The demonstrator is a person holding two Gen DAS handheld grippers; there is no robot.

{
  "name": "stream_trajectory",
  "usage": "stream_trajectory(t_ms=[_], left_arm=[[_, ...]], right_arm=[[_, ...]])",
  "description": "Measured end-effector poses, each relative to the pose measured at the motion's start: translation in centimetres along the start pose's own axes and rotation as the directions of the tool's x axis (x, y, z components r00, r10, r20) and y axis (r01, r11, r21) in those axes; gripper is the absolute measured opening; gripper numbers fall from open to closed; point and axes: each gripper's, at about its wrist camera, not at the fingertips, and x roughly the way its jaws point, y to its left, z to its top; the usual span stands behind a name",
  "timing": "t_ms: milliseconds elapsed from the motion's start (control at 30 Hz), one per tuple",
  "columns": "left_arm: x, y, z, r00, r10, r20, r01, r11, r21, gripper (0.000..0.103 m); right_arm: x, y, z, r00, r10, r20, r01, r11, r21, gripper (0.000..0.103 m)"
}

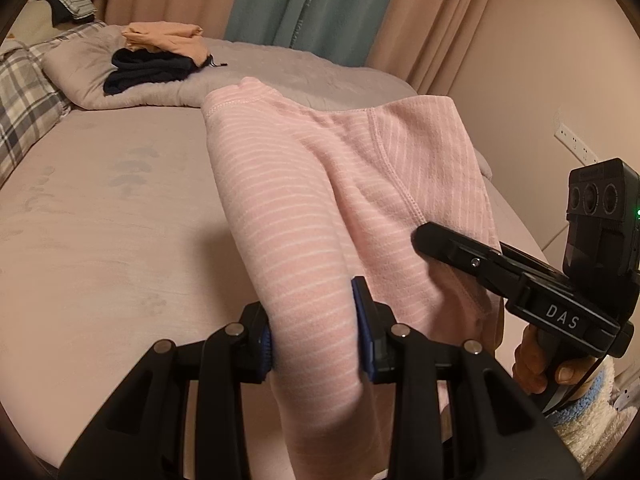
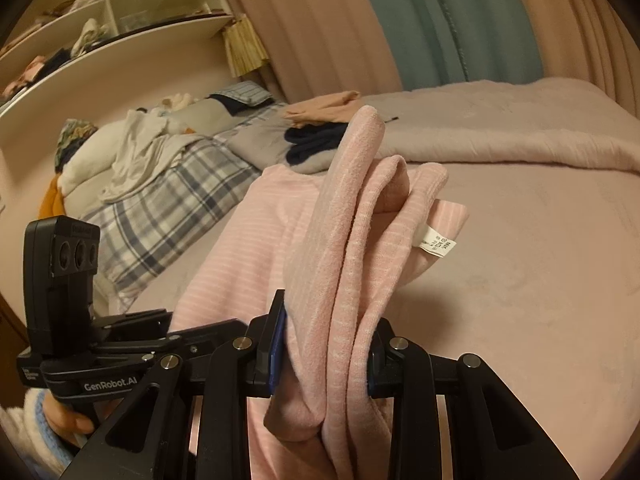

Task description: Fold small clothes

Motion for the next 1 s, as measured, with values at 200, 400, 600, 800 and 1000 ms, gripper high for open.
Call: stream_trajectory(t_ms=[200, 400, 600, 800, 1000], left_arm=[[-1.4, 0.3, -0.2, 0.999, 0.01, 0.032, -0.01, 1.0, -0.006, 0.034], [-2.0, 0.5, 0.0, 0.998, 0.026, 0.053, -0.025, 1.0, -0.006, 0.034], [-1.9, 1.1, 0.7, 0.997, 0.046, 0.062, -0.045, 0.999, -0.009, 0.034], [-1.3, 1.6, 1.3, 0.996, 0.057, 0.062, -0.056, 0.998, -0.011, 0.034], [-0.3, 2.4, 2.4, 0.996, 0.068, 0.058, -0.067, 0.998, -0.007, 0.034]], right_arm=[[0.3, 1.6, 0.7, 1.0, 0.005, 0.014, -0.005, 0.999, -0.048, 0.032], [0.6, 2.7, 1.1, 1.0, 0.014, 0.022, -0.012, 0.997, -0.08, 0.032], [1.0, 3.1, 1.5, 0.999, 0.027, 0.024, -0.024, 0.995, -0.095, 0.032], [1.7, 3.2, 1.9, 0.999, 0.031, 0.022, -0.029, 0.994, -0.102, 0.032], [2.5, 2.8, 2.4, 0.999, 0.031, 0.021, -0.029, 0.994, -0.103, 0.032]])
